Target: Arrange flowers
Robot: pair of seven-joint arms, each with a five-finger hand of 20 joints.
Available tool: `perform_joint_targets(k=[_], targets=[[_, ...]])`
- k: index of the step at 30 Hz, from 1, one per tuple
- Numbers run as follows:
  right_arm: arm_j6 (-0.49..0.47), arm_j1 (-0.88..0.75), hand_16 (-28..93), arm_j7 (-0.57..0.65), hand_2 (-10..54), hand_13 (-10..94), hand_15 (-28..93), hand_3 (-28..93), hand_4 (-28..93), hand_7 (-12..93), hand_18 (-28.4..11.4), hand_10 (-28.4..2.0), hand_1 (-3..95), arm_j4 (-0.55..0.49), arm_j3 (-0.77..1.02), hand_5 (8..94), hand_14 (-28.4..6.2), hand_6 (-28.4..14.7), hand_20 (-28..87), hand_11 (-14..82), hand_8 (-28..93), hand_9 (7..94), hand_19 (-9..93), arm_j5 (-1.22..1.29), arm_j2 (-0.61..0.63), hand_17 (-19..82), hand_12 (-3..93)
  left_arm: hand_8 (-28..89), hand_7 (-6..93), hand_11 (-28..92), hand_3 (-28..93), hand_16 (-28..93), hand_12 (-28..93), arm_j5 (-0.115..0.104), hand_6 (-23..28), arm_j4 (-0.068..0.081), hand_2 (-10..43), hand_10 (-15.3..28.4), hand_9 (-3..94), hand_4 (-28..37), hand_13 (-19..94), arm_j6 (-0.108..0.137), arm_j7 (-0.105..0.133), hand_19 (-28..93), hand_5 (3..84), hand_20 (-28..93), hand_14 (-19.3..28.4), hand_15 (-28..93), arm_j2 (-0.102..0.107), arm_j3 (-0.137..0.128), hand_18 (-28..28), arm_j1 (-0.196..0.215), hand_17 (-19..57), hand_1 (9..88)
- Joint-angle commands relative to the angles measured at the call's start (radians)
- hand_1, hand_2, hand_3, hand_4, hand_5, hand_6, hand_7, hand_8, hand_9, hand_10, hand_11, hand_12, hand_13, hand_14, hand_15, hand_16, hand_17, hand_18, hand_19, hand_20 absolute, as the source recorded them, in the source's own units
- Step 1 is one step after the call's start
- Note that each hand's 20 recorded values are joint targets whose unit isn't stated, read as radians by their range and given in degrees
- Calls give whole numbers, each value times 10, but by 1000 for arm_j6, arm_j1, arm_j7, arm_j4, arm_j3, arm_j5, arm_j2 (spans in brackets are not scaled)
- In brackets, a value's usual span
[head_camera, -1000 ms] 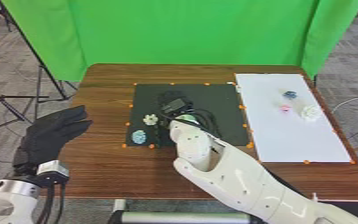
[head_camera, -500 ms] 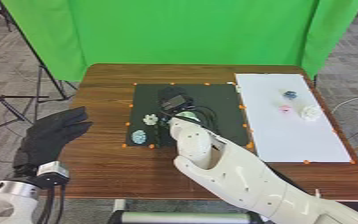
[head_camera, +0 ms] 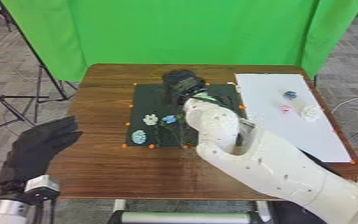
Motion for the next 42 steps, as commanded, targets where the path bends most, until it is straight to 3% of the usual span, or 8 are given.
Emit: perform_joint_targets(k=[1, 7, 10, 14, 15, 20, 28, 42], targets=[[-28, -28, 191, -67, -68, 672, 773, 815, -243, 179, -177, -202, 360, -52, 126, 581, -114, -73, 297, 195, -103, 576, 932, -11, 212, 495, 161, -87, 161, 307, 812, -133, 106, -15, 141, -13, 50, 223, 394, -141, 270, 21, 15, 576, 486, 184, 284, 617, 0, -7, 243, 40, -88, 278], [-61, -92, 185, -66, -69, 675, 776, 818, -245, 172, -160, -200, 359, -27, 211, 558, -107, -74, 292, 170, -100, 558, 932, 18, 295, 511, 160, -90, 165, 312, 815, -136, 103, -21, 140, -8, 49, 223, 395, -142, 271, 24, 16, 578, 485, 177, 284, 618, 11, 8, 243, 29, -88, 278], [-73, -125, 184, -81, -69, 675, 778, 820, -248, 167, -159, -200, 358, 7, 265, 547, -106, -76, 298, 165, -98, 549, 932, 33, 325, 512, 162, -90, 168, 313, 816, -137, 102, -15, 140, -11, 47, 223, 395, -143, 271, 21, 13, 579, 485, 174, 284, 619, 16, 3, 243, 28, -88, 279], [-89, -193, 186, -51, -80, 670, 785, 824, -258, 165, -160, -199, 328, 37, 342, 531, -100, -74, 306, 153, -97, 526, 932, 29, 372, 506, 164, -92, 170, 317, 816, -138, 101, -12, 139, -11, 47, 222, 396, -145, 271, 18, 2, 581, 485, 170, 284, 621, 13, -1, 243, 25, -88, 280], [-98, -201, 186, -47, -80, 670, 785, 825, -259, 165, -160, -199, 327, 47, 353, 530, -100, -74, 306, 152, -97, 526, 932, 29, 377, 505, 165, -92, 171, 318, 817, -138, 101, -16, 139, -13, 47, 222, 396, -145, 271, 22, 8, 582, 485, 169, 284, 621, 14, -1, 242, 31, -88, 279], [-112, -229, 186, -8, -84, 666, 788, 830, -262, 163, -161, -198, 327, 78, 380, 523, -101, -72, 302, 147, -98, 519, 932, 13, 429, 500, 166, -94, 173, 320, 819, -140, 99, -15, 139, -8, 46, 222, 396, -145, 272, 18, 5, 584, 485, 164, 284, 622, 15, 13, 242, 23, -88, 279], [-181, -294, 184, 64, -91, 660, 790, 836, -266, 163, -162, -197, 335, 118, 459, 515, -102, -71, 291, 138, -98, 510, 932, 15, 421, 492, 165, -94, 173, 322, 821, -140, 98, -12, 139, -8, 45, 222, 396, -146, 272, 13, -11, 587, 485, 158, 284, 624, 4, 18, 242, 13, -88, 279], [-160, -306, 179, 91, -95, 664, 791, 840, -272, 166, -166, -192, 347, 141, 437, 518, -100, -68, 288, 143, -99, 521, 932, 13, 382, 491, 166, -95, 176, 325, 823, -142, 97, -5, 139, -2, 44, 223, 395, -148, 273, 2, -30, 590, 485, 150, 284, 626, -3, 24, 243, -13, -89, 280]])
